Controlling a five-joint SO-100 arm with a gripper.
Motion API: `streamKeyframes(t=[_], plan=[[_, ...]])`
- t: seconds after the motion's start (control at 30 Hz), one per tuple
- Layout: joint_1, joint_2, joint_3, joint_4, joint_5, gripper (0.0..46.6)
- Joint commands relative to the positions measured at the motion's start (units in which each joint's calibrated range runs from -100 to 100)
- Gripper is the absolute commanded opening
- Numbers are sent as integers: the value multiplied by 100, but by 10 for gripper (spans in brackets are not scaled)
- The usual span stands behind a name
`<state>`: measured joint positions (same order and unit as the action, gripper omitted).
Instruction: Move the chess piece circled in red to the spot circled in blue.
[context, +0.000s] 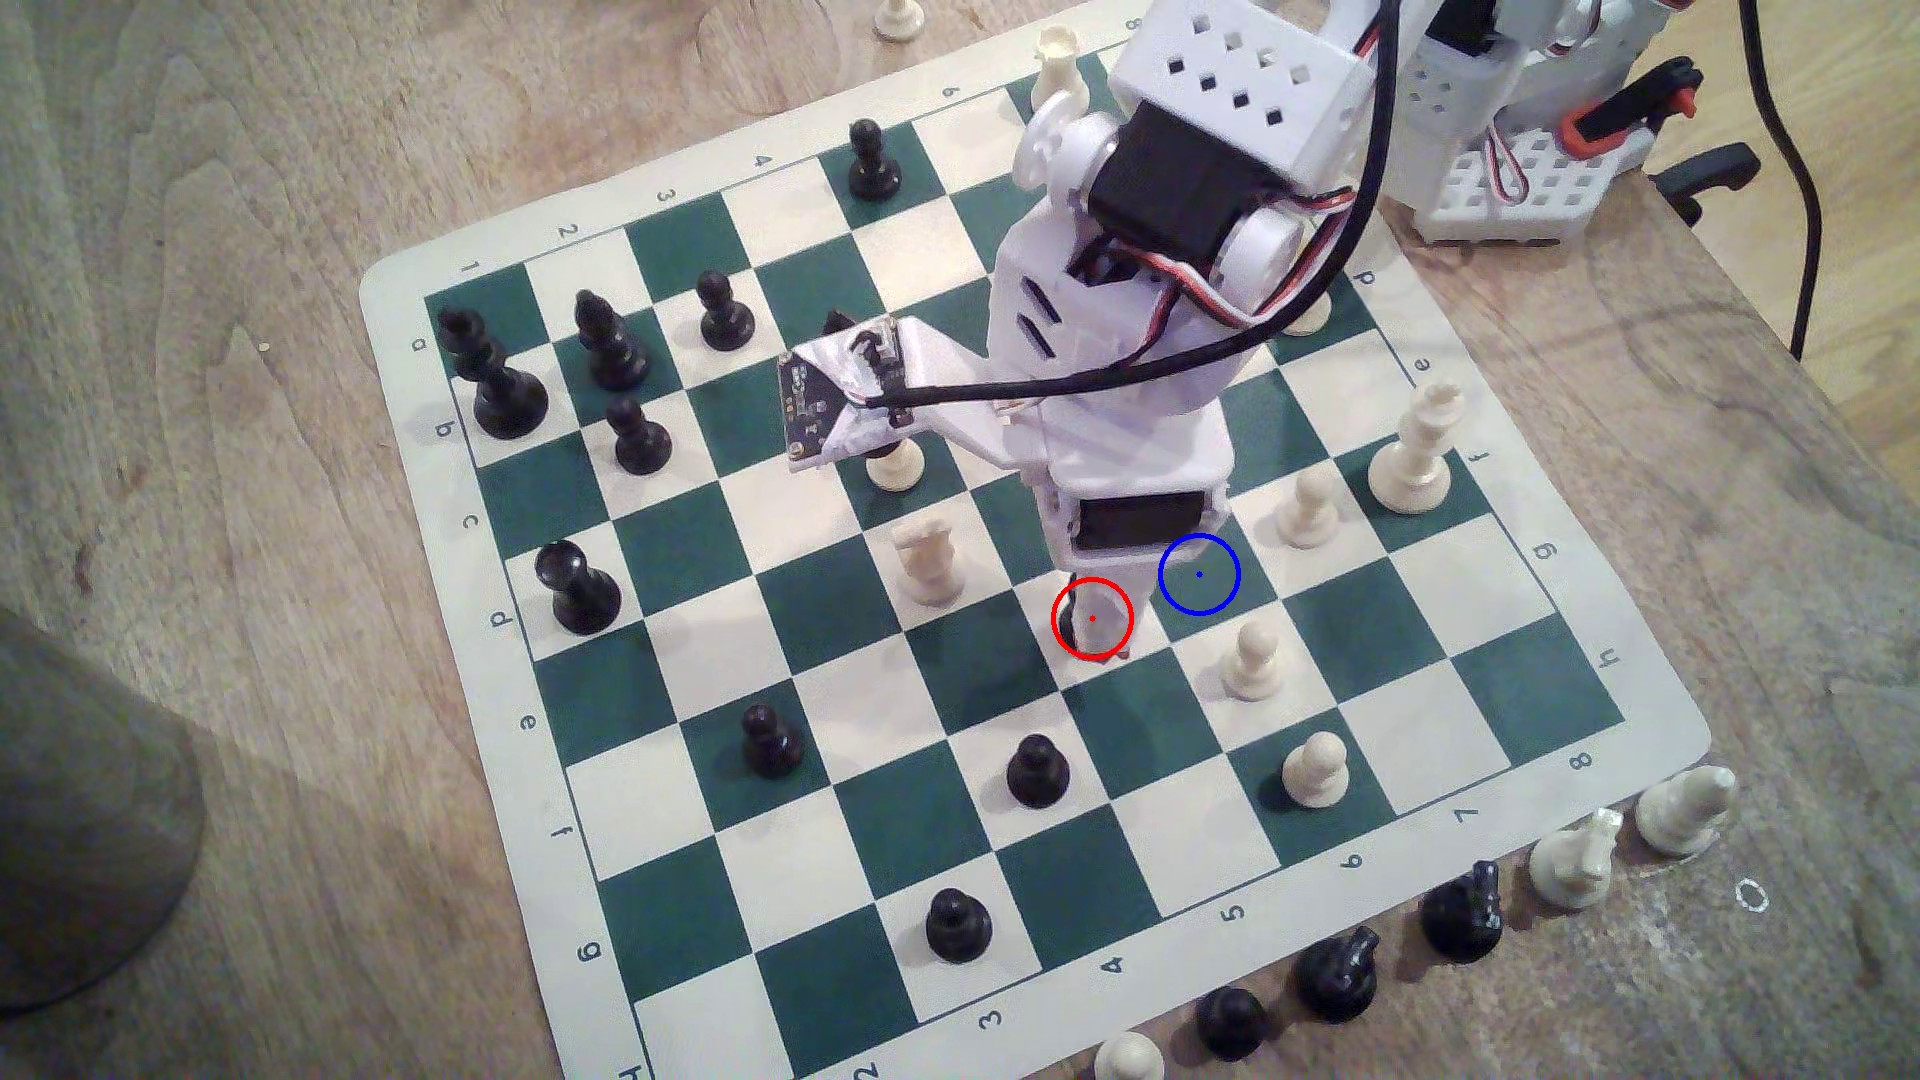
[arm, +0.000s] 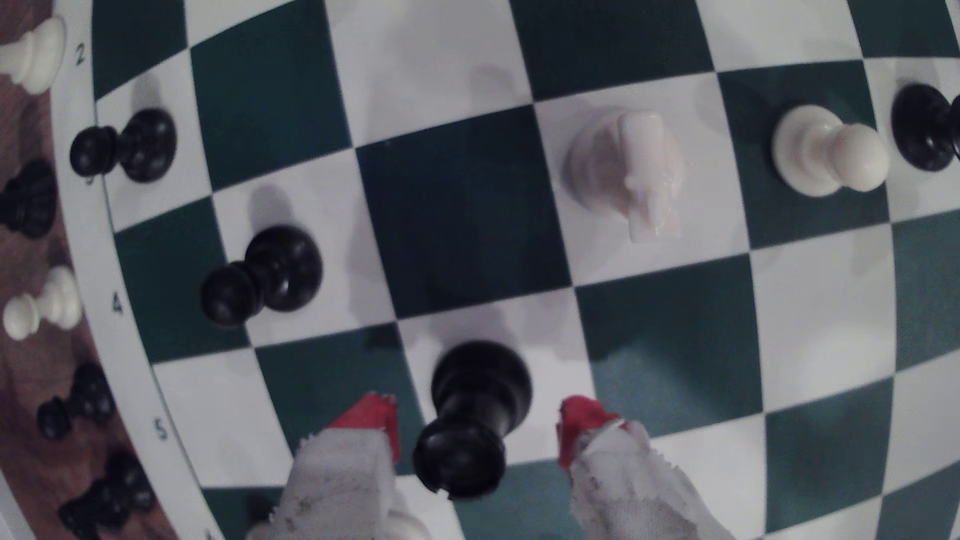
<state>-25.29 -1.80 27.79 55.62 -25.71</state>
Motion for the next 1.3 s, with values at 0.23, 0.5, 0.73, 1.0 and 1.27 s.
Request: streamKeyframes(t=[0.23,0.5,0.73,1.0,1.27], plan=[[-32,-117,-494,-99,-39,41],[-32,-168,-494,-156,-34,3],[296,-1696,-503,-42,171,3],[171,-2494,666,278,239,3],[-275,-2002,1174,179,190,3]])
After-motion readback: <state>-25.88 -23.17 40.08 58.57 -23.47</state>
